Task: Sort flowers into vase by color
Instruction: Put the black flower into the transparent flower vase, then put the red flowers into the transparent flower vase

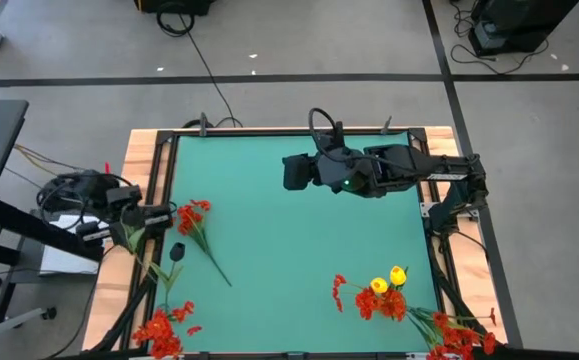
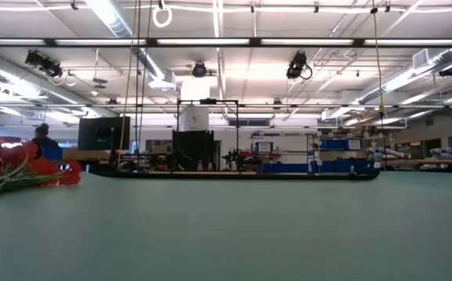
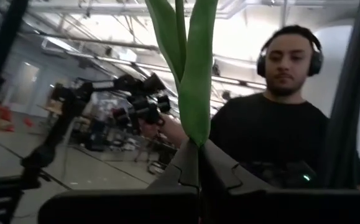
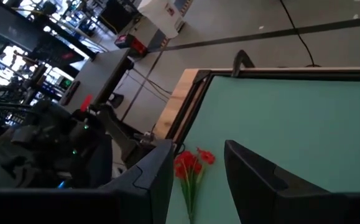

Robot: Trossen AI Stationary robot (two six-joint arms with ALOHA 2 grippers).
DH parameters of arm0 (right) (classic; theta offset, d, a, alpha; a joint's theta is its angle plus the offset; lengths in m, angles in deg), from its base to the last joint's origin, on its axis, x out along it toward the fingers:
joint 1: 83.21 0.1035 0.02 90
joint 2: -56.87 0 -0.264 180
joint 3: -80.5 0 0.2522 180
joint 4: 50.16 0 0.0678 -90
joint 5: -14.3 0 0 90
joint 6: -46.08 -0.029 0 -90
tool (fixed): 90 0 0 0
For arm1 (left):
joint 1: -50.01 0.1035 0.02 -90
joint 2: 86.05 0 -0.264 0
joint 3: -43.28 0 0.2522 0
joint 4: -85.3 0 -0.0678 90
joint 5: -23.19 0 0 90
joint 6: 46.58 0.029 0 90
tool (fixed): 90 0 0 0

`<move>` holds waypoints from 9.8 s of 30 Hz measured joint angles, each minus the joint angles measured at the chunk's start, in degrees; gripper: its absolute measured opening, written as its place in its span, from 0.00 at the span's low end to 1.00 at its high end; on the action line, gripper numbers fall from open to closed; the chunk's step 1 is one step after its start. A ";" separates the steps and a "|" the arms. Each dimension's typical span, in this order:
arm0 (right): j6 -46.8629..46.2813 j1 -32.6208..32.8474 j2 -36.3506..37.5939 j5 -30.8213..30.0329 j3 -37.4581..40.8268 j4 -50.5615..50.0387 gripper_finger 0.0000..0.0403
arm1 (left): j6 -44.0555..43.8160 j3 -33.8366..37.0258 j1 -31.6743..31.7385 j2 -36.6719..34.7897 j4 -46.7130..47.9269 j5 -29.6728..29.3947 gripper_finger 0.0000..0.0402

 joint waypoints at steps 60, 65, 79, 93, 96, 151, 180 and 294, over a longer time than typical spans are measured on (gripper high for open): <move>-2.10 2.83 -0.02 1.03 0.00 -0.04 0.38 | 26.82 12.52 -55.45 11.76 -5.74 -51.66 0.04; -2.13 2.83 0.00 1.30 0.00 0.02 0.38 | 26.72 12.52 -55.43 11.76 -3.89 -50.81 0.15; -2.95 2.83 -0.02 2.52 0.00 0.04 0.38 | 17.68 11.71 -55.45 11.73 -0.76 -49.00 0.53; -3.73 2.83 -0.09 4.69 8.10 6.18 0.38 | 14.93 -7.66 -55.44 11.67 37.28 -48.74 0.53; -3.69 2.83 -0.09 6.45 9.56 8.02 0.38 | 12.06 -10.93 -55.44 11.71 44.24 -48.73 0.53; 21.63 -3.50 -0.02 26.56 10.29 -9.06 0.38 | -74.17 -46.27 -55.45 26.73 114.00 -35.28 0.28; 42.44 -7.20 -0.02 27.11 10.29 -18.91 0.38 | -67.14 -55.17 -29.31 36.46 99.55 -62.35 0.03; -3.43 -4.50 0.00 27.61 29.49 1.98 0.38 | 40.38 -69.80 3.30 24.48 98.83 -51.09 0.02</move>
